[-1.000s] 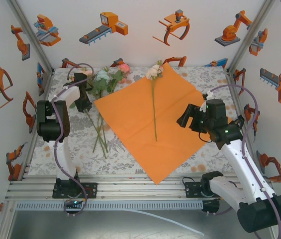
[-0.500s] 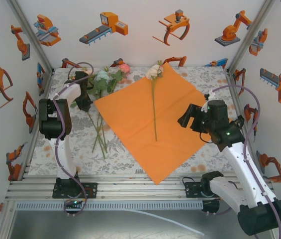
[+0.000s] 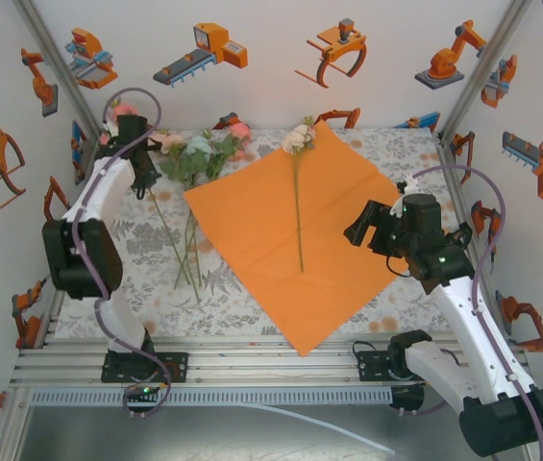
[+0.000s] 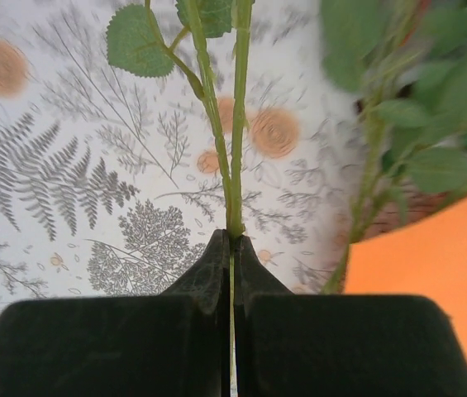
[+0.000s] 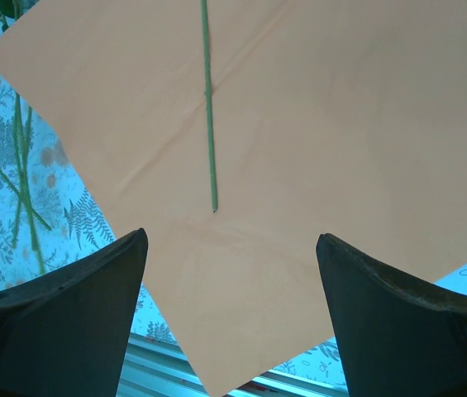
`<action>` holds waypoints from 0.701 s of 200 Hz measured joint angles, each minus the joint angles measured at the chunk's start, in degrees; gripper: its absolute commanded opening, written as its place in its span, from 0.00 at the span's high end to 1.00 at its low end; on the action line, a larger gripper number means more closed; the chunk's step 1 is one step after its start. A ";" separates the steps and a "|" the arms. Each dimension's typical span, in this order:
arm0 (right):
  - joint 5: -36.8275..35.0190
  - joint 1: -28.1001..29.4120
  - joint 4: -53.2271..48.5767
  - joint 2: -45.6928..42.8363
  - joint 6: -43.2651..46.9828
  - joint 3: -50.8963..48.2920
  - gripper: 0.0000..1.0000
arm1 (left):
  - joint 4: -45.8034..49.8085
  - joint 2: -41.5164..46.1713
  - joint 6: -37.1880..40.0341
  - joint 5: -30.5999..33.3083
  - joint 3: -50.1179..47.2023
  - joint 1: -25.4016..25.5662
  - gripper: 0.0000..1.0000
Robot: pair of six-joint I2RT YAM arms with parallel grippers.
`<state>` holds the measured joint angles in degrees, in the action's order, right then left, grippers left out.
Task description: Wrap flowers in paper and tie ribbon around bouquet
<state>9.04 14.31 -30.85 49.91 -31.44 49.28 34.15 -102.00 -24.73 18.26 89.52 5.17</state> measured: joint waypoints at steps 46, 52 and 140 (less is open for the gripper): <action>-0.17 0.00 0.00 0.04 -0.02 0.00 0.24 | -7.28 13.94 -0.02 -1.62 -2.45 1.70 1.00; -0.17 0.00 0.00 0.07 -0.02 0.00 0.24 | -8.87 15.39 -0.04 -2.32 -3.17 2.34 1.00; -0.81 0.00 0.00 -0.11 -0.26 -0.04 0.24 | -27.23 9.33 -5.07 -18.82 5.60 17.66 1.00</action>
<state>8.23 14.31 -30.85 49.80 -31.70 49.23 6.92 -92.66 -29.80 -0.56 95.11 22.83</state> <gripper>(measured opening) 0.753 0.008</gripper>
